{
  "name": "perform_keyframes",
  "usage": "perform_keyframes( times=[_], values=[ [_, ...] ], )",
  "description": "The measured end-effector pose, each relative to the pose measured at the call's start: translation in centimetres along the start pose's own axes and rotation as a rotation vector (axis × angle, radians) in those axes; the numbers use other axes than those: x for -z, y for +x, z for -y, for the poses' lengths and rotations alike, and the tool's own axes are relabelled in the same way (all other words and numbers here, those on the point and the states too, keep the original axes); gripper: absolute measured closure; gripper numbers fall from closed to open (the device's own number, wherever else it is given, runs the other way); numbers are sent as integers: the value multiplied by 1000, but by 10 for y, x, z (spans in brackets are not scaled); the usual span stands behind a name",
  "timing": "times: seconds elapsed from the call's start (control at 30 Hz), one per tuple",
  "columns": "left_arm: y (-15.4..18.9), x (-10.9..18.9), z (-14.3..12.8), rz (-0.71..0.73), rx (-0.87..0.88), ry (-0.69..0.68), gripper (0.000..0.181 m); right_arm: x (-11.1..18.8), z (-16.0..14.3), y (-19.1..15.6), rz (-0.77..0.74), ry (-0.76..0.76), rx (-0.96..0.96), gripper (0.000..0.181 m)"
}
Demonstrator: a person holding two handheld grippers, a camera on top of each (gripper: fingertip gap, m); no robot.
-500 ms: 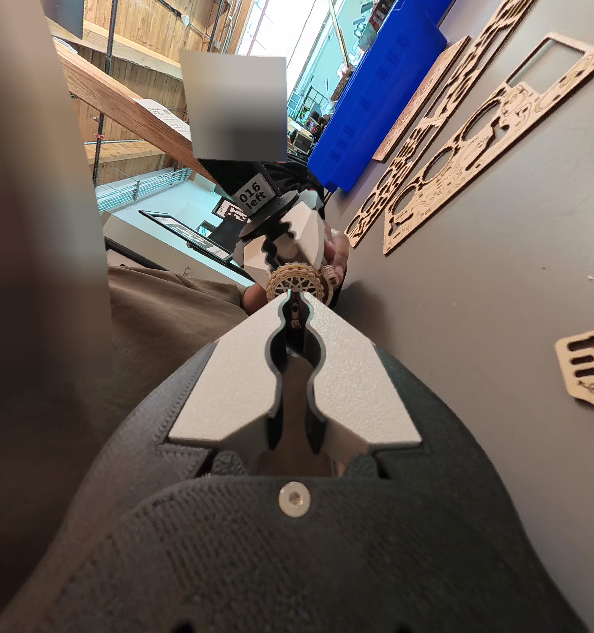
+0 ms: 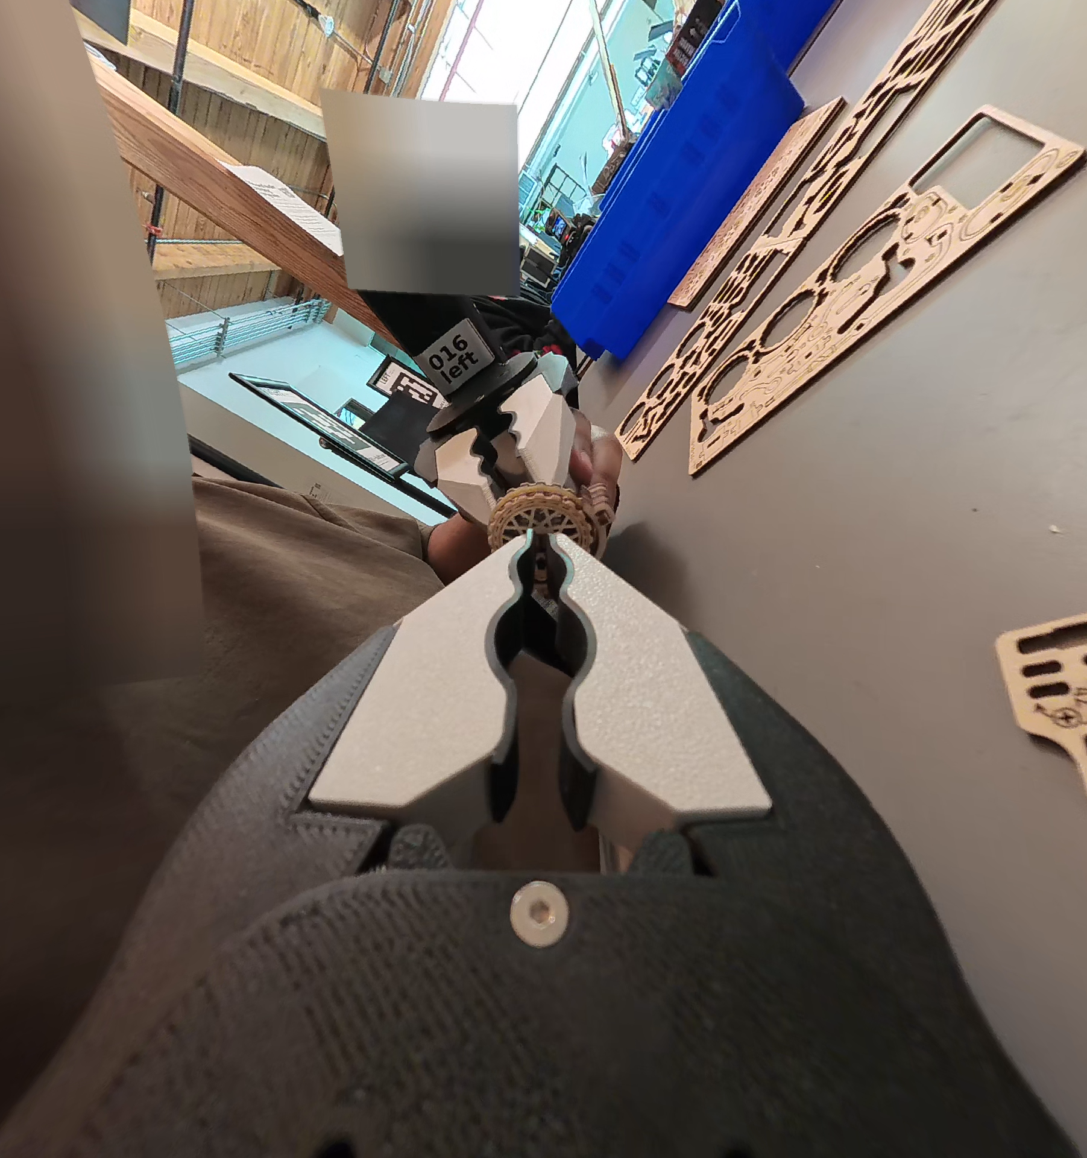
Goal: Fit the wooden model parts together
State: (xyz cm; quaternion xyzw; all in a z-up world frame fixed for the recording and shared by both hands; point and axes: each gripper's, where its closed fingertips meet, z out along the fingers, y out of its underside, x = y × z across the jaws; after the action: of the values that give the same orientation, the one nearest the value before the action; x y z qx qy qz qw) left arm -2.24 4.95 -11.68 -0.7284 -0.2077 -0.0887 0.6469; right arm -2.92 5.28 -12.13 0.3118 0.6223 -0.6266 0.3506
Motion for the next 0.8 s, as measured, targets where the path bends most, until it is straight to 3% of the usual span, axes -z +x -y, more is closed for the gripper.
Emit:
perform_keyframes(
  times=[0.8],
  values=[
    [-1,3,2,-1,7,10,175,2,3,0,10,15,-13,181]
  ],
)
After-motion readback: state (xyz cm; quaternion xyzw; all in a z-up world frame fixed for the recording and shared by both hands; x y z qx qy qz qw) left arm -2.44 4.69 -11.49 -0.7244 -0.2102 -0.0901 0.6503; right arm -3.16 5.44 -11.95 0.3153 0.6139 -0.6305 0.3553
